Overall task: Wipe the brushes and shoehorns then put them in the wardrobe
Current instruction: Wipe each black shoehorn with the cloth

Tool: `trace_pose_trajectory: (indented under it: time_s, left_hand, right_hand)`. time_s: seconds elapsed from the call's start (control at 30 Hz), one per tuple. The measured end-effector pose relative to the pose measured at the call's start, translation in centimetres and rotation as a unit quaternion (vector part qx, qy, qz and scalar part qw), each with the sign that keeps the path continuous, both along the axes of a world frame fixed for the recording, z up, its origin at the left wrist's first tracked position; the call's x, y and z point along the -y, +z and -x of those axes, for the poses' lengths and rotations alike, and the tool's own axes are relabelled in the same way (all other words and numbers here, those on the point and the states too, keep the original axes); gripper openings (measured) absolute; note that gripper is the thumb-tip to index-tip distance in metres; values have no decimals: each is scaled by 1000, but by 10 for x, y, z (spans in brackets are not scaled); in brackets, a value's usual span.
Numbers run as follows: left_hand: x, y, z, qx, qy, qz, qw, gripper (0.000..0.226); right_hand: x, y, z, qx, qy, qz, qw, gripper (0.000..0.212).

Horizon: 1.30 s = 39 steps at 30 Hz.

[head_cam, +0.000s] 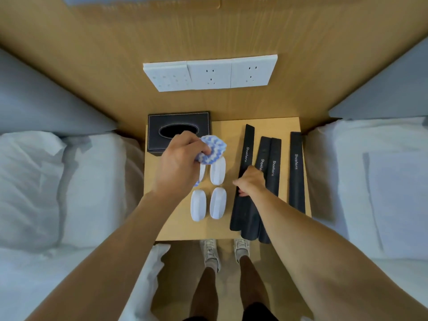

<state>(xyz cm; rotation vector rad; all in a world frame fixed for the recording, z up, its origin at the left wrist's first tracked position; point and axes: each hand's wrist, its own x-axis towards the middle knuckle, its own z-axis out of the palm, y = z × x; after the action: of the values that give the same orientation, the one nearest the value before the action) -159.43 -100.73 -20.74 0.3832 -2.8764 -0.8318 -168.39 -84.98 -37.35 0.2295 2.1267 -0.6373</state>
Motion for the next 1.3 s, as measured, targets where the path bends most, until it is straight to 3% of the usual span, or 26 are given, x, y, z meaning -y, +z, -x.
trace_pose_trajectory:
  time_s: [0.13, 0.4, 0.53, 0.6, 0.7, 0.83, 1.1, 1.3]
  left_hand:
    - [5, -6, -2, -2, 8, -17, 1000, 29]
    - [2, -9, 14, 0, 8, -31, 999, 31]
    - [-6, -10, 21, 6, 5, -39, 999, 28]
    - [-9, -12, 22, 10, 6, -40, 999, 29]
    - [-13, -15, 18, 13, 6, -46, 999, 34]
    - [-16, -21, 9, 23, 3, -42, 999, 31]
    - [-14, -20, -3, 26, 6, -27, 999, 32]
    - [-22, 10, 4, -16, 14, -23, 999, 35]
  right_hand:
    - [5, -11, 3, -2, 0, -13, 1000, 36]
    - [-1, -8, 8, -50, -44, 7, 998, 9]
    - [-23, -5, 14, -149, -36, -7, 988, 5]
    - [-43, -6, 13, -188, -30, -53, 980, 23]
    - [-74, -12, 6, -152, -35, -130, 979, 48]
    - [-94, -26, -4, -128, -4, -174, 976, 54]
    - [-100, -28, 4, -88, -34, -138, 986, 17]
    - [-113, 14, 16, -86, -60, -69, 992, 11]
